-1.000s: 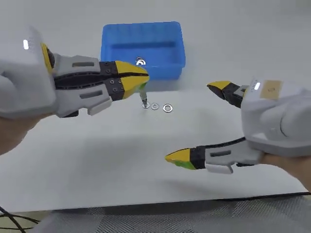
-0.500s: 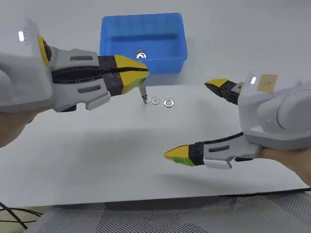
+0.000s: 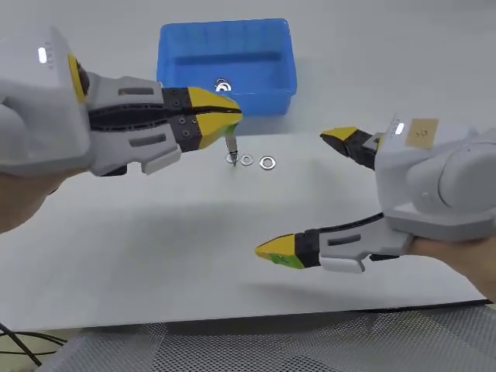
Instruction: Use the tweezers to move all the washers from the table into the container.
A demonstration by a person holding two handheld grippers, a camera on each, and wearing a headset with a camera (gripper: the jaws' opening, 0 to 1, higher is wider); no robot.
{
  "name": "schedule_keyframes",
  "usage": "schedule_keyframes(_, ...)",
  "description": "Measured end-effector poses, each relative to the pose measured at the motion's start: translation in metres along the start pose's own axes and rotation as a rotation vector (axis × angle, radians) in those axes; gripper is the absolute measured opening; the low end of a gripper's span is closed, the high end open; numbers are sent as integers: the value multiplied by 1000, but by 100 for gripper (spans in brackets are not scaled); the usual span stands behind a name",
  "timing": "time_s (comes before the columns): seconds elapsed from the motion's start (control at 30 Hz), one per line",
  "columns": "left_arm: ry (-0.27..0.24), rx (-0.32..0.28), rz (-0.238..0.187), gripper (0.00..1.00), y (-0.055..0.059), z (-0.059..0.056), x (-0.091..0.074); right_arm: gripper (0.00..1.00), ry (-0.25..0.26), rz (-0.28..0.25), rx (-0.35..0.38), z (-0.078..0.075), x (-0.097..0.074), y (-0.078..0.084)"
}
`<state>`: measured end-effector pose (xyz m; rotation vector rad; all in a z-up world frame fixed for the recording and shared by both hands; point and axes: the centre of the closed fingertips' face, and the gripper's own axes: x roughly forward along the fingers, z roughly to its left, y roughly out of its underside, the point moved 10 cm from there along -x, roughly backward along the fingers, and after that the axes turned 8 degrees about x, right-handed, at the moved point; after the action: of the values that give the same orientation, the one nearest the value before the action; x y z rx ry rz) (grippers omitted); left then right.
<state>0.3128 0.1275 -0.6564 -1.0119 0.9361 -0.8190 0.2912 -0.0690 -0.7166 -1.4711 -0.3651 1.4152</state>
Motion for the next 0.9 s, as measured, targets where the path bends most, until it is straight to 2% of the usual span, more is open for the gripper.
schedule_keyframes(0.13, 35, -42, 38, 4, 0, 9, 0, 96, -35, 19, -36, -3, 11, -7)
schedule_keyframes(0.2, 46, -16, 66, 4, -2, 11, 2, 92, -50, 14, -57, -5, 19, -15)
schedule_keyframes(0.27, 59, -19, 82, 4, -7, 9, 8, 87, -58, -11, -74, -7, 29, -26)
schedule_keyframes(0.37, 95, -7, 100, 4, -13, 3, 14, 79, -101, -40, -104, -7, 41, -40)
schedule_keyframes(0.43, 113, -5, 106, 4, -14, -1, 16, 76, -169, -82, -157, -6, 47, -47)
schedule_keyframes(0.47, 115, -2, 109, 4, -14, -2, 17, 74, -187, -75, -141, -6, 49, -48)
schedule_keyframes(0.5, 115, -2, 111, 4, -14, -3, 17, 67, -213, -63, -136, -7, 52, -50)
schedule_keyframes(0.6, 104, -6, 117, 4, -12, -3, 15, 44, -234, -45, -185, -11, 56, -53)
schedule_keyframes(0.73, 88, -18, 121, 4, -9, -1, 11, 35, -284, -16, -212, -17, 60, -56)
schedule_keyframes(0.9, 82, -36, 127, 4, -5, 1, 7, 27, -318, 15, -229, -25, 63, -58)
